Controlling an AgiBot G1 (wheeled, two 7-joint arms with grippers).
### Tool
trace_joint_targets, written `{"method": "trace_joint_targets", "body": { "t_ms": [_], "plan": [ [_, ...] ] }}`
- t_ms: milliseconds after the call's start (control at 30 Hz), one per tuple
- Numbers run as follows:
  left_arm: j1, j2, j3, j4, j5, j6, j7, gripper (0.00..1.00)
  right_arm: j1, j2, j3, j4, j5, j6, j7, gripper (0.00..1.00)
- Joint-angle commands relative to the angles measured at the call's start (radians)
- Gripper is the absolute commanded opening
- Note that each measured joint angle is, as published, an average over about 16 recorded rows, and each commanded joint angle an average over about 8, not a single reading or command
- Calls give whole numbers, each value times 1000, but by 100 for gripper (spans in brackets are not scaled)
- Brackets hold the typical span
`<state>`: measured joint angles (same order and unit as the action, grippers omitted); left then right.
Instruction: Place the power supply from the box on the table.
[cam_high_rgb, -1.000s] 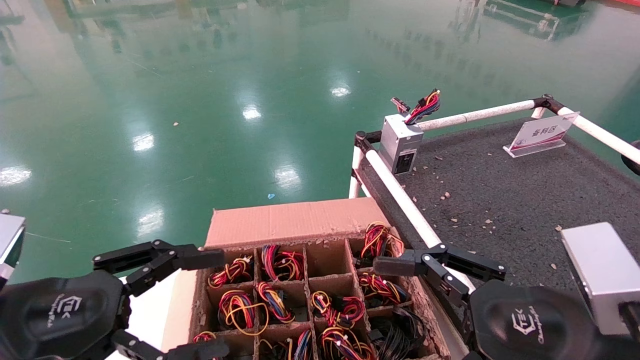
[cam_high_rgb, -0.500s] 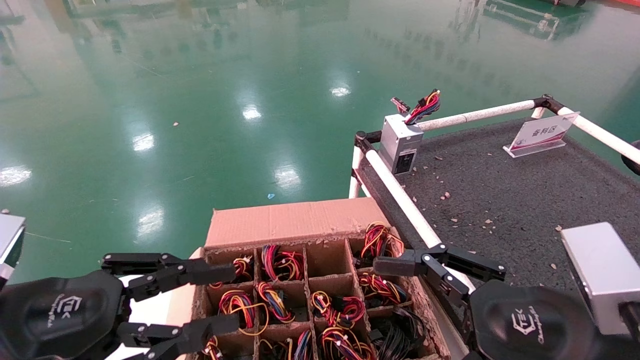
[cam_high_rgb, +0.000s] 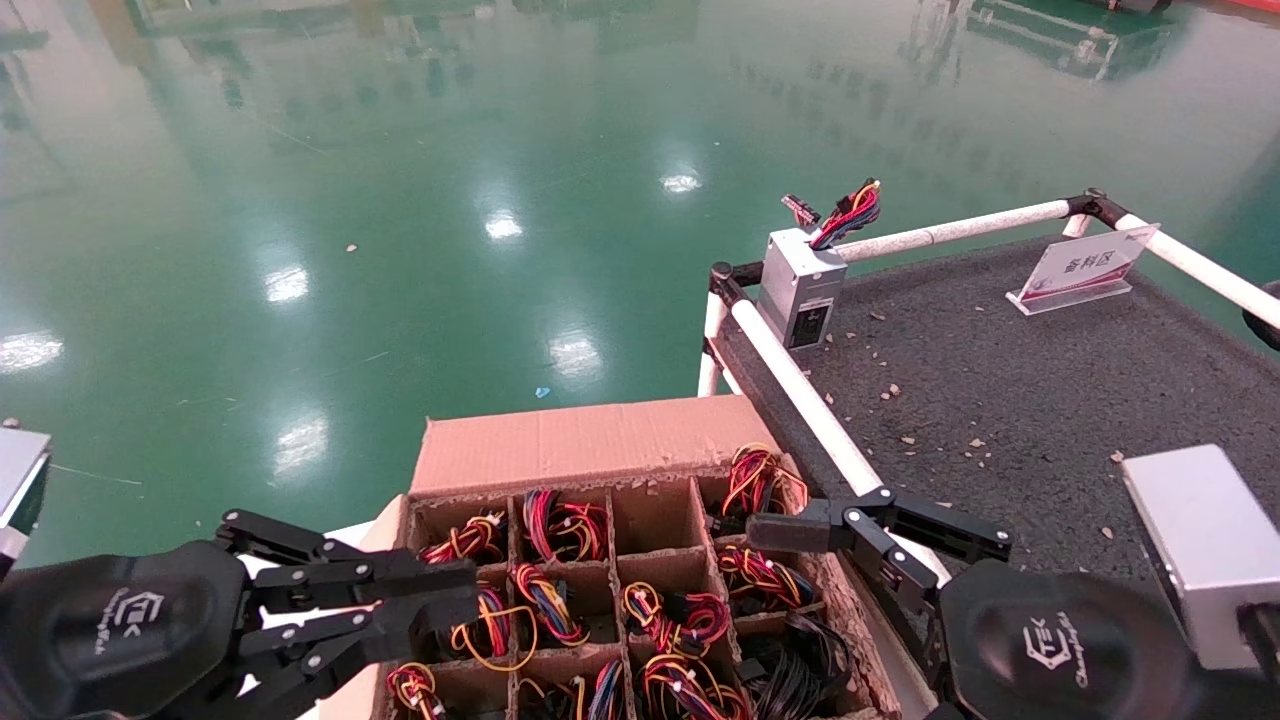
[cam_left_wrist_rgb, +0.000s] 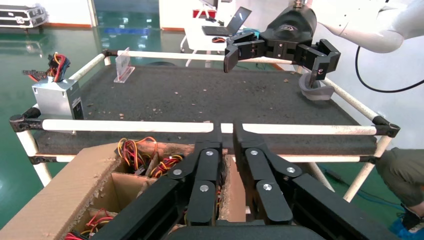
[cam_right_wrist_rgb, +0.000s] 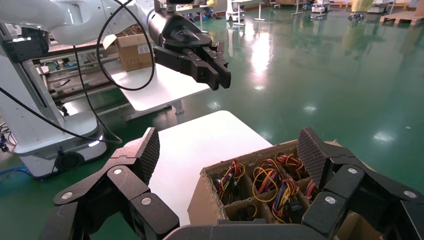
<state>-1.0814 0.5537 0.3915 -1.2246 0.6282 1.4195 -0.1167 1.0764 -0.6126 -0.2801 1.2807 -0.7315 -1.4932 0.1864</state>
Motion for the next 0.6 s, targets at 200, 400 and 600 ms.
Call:
{"method": "trace_joint_targets", "body": {
  "t_ms": [200,400,600],
  "plan": [
    [0,0,0,0,0,0,0,22,0,0,0,0,-1,0,0,100],
    [0,0,0,0,0,0,0,93,0,-2,-21,16,-51,27,11,100],
    [0,0,0,0,0,0,0,100,9,-11,-75,55,-196,100,43,100]
  ]
}}
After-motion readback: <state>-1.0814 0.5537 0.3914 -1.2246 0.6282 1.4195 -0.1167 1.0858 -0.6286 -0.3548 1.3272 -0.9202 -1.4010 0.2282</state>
